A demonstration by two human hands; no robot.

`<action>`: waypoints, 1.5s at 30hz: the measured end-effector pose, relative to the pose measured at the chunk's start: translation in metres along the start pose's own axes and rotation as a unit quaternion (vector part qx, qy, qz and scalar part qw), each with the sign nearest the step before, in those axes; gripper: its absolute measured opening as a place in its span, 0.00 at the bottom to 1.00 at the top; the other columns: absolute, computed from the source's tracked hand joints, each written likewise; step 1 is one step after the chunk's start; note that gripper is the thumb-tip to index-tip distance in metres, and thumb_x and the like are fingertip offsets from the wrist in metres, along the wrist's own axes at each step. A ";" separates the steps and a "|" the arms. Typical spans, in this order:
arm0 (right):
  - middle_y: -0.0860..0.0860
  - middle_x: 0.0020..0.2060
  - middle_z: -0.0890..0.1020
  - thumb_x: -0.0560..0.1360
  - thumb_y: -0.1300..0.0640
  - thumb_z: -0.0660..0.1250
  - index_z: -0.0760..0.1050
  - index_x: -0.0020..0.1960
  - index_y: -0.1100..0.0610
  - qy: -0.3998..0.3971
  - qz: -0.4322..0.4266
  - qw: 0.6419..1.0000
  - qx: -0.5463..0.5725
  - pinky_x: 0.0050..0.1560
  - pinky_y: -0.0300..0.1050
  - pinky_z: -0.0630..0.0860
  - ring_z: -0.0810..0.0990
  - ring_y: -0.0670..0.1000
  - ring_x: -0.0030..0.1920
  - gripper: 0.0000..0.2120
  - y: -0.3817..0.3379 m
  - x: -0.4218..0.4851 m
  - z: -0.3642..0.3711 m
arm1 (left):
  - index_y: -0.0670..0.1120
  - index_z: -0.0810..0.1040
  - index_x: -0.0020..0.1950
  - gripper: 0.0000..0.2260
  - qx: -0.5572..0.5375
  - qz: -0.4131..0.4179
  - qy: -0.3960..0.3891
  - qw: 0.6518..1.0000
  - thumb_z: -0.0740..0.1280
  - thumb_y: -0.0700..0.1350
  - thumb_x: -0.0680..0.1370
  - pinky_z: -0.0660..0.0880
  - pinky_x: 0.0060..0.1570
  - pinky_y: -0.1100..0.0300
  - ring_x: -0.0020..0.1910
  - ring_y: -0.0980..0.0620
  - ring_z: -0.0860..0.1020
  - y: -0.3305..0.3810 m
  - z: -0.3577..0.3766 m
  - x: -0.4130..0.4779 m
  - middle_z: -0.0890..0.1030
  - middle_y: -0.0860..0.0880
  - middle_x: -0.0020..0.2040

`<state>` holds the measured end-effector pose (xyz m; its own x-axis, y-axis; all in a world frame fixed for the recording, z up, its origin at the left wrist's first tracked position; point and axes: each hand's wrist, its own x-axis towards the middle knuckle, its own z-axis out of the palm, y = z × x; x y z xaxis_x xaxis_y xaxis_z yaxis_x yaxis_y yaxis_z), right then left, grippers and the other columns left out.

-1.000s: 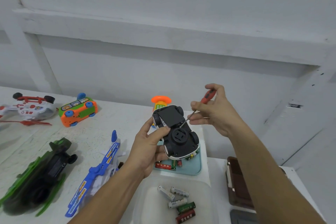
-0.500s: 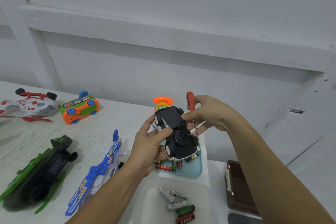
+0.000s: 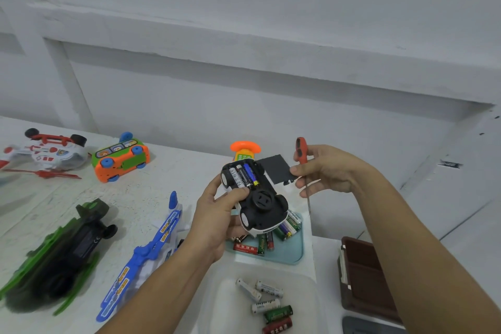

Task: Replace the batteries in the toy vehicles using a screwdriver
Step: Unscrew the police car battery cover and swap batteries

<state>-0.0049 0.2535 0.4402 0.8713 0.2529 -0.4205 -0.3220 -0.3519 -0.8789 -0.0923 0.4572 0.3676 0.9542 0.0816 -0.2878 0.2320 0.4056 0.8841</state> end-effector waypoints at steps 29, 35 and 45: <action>0.55 0.36 0.76 0.76 0.62 0.70 0.74 0.52 0.65 0.194 -0.025 0.979 0.056 0.35 0.48 0.84 0.79 0.52 0.31 0.09 0.058 0.028 -0.013 | 0.57 0.71 0.69 0.24 0.097 -0.009 -0.101 0.990 0.68 0.38 0.76 0.81 0.39 0.49 0.43 0.43 0.83 -0.010 -0.035 -0.034 0.85 0.47 0.54; 0.55 0.37 0.83 0.79 0.53 0.64 0.78 0.50 0.61 0.092 -0.171 0.967 0.167 0.52 0.52 0.82 0.84 0.55 0.45 0.10 0.045 -0.051 0.033 | 0.60 0.69 0.70 0.32 0.137 0.000 -0.134 0.982 0.73 0.44 0.69 0.81 0.38 0.51 0.45 0.48 0.84 -0.018 -0.046 -0.053 0.84 0.50 0.56; 0.57 0.37 0.84 0.74 0.50 0.61 0.69 0.47 0.58 0.136 -0.226 0.933 0.247 0.54 0.59 0.80 0.84 0.61 0.51 0.11 0.081 -0.110 0.112 | 0.59 0.70 0.69 0.30 0.132 -0.011 -0.166 0.977 0.74 0.41 0.71 0.80 0.35 0.52 0.44 0.46 0.85 -0.020 -0.066 -0.078 0.83 0.50 0.57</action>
<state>-0.1685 0.2983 0.3903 0.9994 0.0130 0.0311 0.0277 0.2096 -0.9774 -0.1837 0.5028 0.3476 0.9468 -0.2420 -0.2121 0.2529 0.1523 0.9554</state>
